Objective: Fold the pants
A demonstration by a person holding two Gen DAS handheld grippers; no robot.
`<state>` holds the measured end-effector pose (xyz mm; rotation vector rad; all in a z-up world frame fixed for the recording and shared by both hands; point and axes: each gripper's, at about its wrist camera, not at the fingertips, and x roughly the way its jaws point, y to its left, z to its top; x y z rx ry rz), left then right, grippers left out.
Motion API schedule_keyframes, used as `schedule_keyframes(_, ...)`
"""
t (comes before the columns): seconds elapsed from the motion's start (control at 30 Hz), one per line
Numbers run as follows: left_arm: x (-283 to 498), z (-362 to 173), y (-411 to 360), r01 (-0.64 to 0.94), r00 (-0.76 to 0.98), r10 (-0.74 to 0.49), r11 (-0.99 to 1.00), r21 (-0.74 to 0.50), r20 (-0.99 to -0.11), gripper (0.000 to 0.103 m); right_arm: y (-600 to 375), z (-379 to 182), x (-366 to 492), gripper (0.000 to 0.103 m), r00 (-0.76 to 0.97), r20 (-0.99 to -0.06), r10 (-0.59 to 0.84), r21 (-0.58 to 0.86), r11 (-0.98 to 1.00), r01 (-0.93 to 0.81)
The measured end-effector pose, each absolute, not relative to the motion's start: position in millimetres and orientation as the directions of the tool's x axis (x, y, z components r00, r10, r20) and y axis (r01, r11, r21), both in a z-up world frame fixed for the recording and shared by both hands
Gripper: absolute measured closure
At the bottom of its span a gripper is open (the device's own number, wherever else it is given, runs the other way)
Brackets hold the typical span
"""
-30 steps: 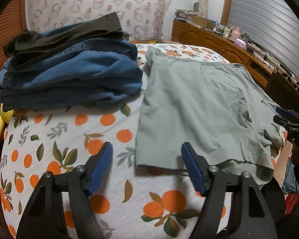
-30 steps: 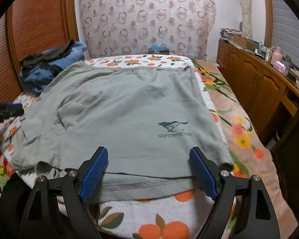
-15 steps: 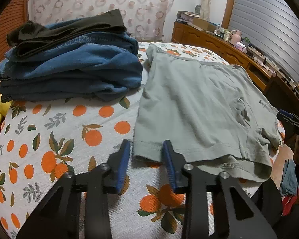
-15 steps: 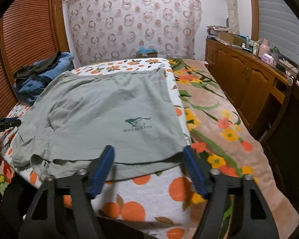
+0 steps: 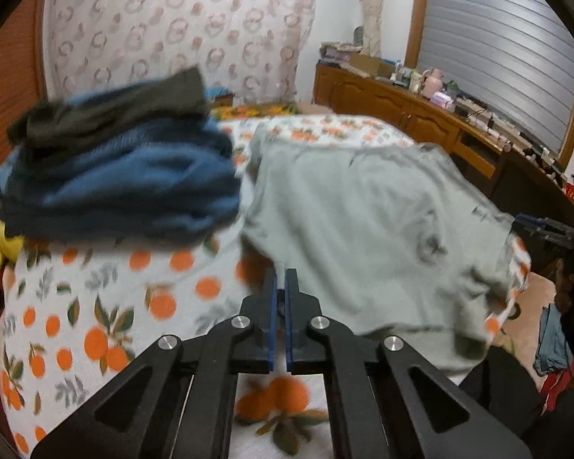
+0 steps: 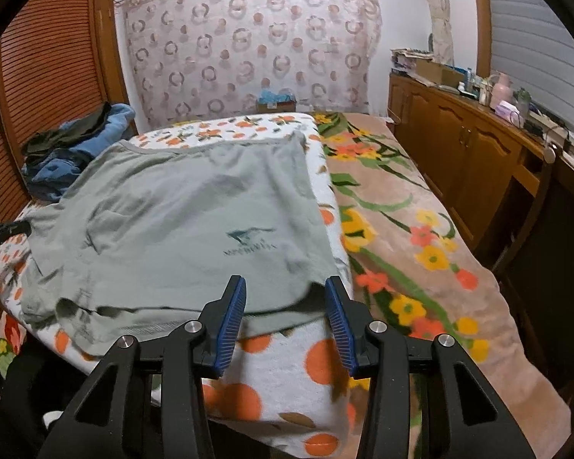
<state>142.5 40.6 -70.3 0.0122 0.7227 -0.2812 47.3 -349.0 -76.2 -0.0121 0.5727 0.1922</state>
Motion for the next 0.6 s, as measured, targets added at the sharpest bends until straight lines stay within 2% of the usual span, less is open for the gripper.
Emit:
schedule_keyframes(0.23, 163, -20, -24, 0.396, 0.727, -0.340, 0.917, -0.040, -0.597, 0.100, -343, -78, 47, 0.058, 0.826, -0.531, 0.190, 0.048, 0.980, -0.194)
schedule_keyframes(0.6, 189, 32, -155, 0.595, 0.663, -0.477, 0.803, 0.020, -0.577, 0.100, -369, -81, 36, 0.058, 0.837, -0.517, 0.180, 0.080, 0.984, -0.162)
